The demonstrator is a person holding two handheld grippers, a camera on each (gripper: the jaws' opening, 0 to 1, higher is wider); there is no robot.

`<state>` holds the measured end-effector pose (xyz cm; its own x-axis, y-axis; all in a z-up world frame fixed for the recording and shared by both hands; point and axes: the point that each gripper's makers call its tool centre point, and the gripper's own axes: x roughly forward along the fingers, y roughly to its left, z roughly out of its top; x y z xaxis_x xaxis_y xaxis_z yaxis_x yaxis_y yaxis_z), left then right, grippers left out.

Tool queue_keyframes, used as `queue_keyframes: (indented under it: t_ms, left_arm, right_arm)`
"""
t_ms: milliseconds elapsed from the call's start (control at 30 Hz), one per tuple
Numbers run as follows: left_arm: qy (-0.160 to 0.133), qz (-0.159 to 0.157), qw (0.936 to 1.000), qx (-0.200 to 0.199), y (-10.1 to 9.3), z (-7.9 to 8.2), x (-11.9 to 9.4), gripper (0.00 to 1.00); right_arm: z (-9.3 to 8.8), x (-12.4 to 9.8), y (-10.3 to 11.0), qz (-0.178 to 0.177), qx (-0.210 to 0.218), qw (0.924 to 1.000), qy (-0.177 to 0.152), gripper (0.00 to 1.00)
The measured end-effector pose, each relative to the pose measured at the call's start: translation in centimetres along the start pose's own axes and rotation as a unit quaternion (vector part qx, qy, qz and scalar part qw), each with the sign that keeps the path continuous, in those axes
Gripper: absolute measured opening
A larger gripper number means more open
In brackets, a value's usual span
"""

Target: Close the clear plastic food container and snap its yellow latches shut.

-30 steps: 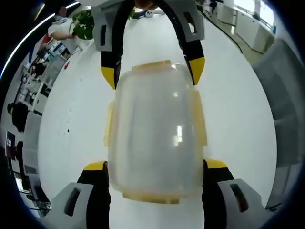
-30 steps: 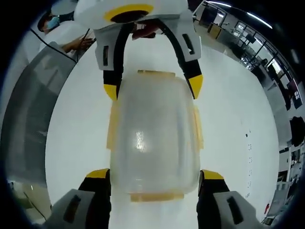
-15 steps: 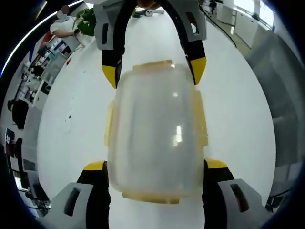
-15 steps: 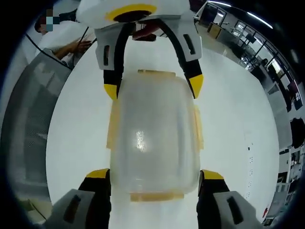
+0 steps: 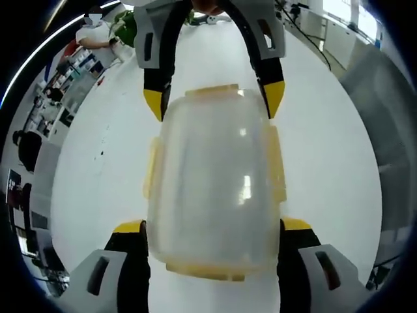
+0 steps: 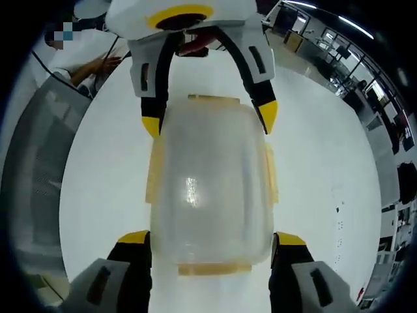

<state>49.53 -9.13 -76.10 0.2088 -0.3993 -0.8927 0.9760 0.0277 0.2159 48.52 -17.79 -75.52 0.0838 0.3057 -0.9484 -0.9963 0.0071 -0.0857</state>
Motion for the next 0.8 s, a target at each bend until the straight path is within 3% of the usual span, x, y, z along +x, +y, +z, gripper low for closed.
queue_keyframes:
  t_ms: [800]
  left_arm:
    - [-0.006, 0.002, 1.0000, -0.005, 3.1, -0.3, 0.6, 0.80]
  right_arm:
    - [0.1, 0.3, -3.1, 0.000, -0.005, 0.9999, -0.010, 0.75]
